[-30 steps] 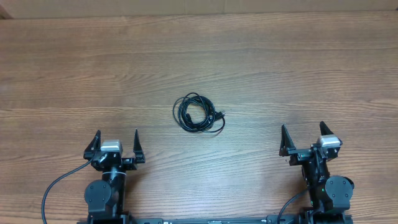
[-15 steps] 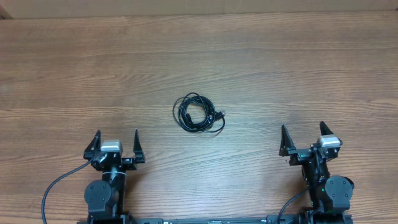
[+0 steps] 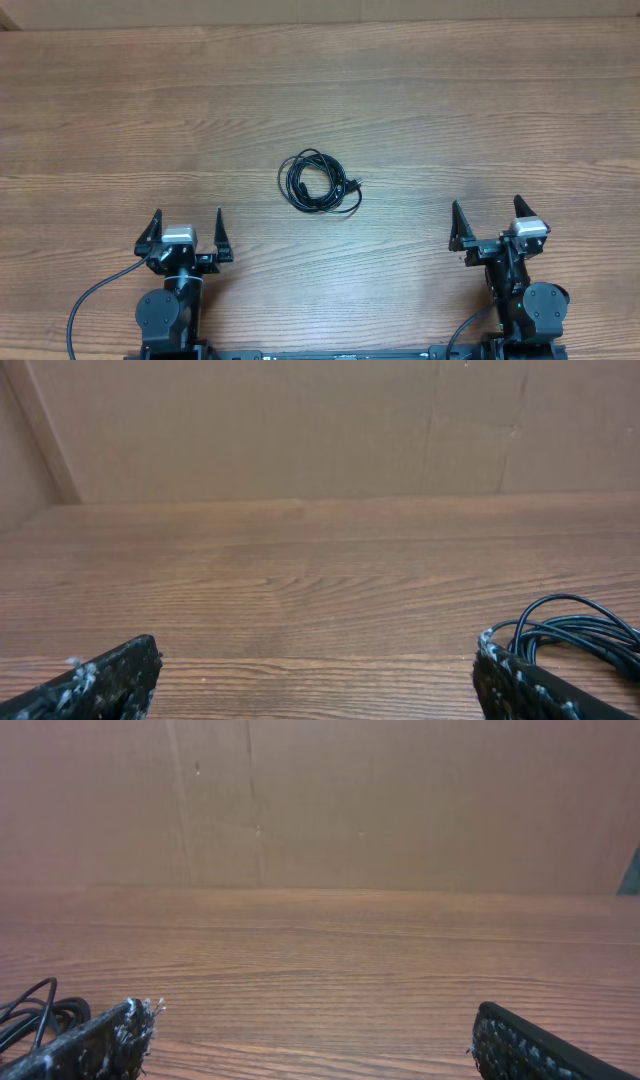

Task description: Untangle cables

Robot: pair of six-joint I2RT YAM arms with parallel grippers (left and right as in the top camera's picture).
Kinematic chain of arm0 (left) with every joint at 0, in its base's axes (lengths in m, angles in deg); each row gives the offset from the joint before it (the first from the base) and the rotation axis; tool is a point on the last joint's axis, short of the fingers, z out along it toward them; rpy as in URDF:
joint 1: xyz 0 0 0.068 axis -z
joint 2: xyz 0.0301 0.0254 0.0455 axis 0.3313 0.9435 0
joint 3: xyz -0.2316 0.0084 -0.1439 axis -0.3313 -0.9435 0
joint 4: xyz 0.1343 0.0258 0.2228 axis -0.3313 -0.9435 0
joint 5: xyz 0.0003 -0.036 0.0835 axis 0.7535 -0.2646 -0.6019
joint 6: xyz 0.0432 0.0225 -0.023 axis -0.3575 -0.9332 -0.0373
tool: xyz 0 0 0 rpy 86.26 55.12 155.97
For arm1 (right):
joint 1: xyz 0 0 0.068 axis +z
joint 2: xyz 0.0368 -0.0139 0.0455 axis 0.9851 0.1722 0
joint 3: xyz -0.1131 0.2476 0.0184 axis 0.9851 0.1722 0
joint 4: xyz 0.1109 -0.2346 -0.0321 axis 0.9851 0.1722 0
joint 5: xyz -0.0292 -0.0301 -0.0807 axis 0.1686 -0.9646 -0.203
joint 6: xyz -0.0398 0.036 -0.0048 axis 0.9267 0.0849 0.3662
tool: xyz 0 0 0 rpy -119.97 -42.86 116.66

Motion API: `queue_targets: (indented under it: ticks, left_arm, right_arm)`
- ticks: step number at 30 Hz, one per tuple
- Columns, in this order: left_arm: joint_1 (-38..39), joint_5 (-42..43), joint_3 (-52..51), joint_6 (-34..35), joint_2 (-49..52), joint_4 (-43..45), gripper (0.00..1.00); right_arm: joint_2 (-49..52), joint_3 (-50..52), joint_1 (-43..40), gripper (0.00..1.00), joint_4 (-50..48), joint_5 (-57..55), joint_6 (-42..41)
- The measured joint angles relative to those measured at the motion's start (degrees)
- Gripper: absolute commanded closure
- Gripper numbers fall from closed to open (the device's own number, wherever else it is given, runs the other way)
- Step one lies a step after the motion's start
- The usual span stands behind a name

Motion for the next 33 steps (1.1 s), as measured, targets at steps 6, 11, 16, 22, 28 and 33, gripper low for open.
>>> queue_targets:
  ticks: [6,11,16,22,28,33]
  left_arm:
    - [0.0,0.11,0.0,-0.02,0.0,0.0,0.0]
    - [0.0,0.39,0.0,0.2,0.0,0.02,0.0]
    - [0.0,0.39,0.0,0.46,0.02,-0.17,0.01]
    - [0.0,0.37,0.24,1.79,0.0,-1.14,0.0]
    - [0.0,0.39,3.69,2.19,0.02,-9.18,0.0]
    - [0.0,0.42,5.9,2.78,0.09,-15.76,0.01]
  right_arm:
    - [0.0,0.0,0.0,0.0,-0.79,0.5,-0.02]
    - [0.0,0.0,0.0,0.0,-0.83,1.29,-0.35]
    - [0.02,0.0,0.0,0.0,-0.81,1.03,-2.99]
    - [0.0,-0.02,0.0,0.0,1.01,0.81,-5.07]
    - [0.02,-1.55,0.0,0.0,5.97,0.57,-5.77]
    - [0.02,-4.7,0.02,0.0,9.97,0.42,-6.01]
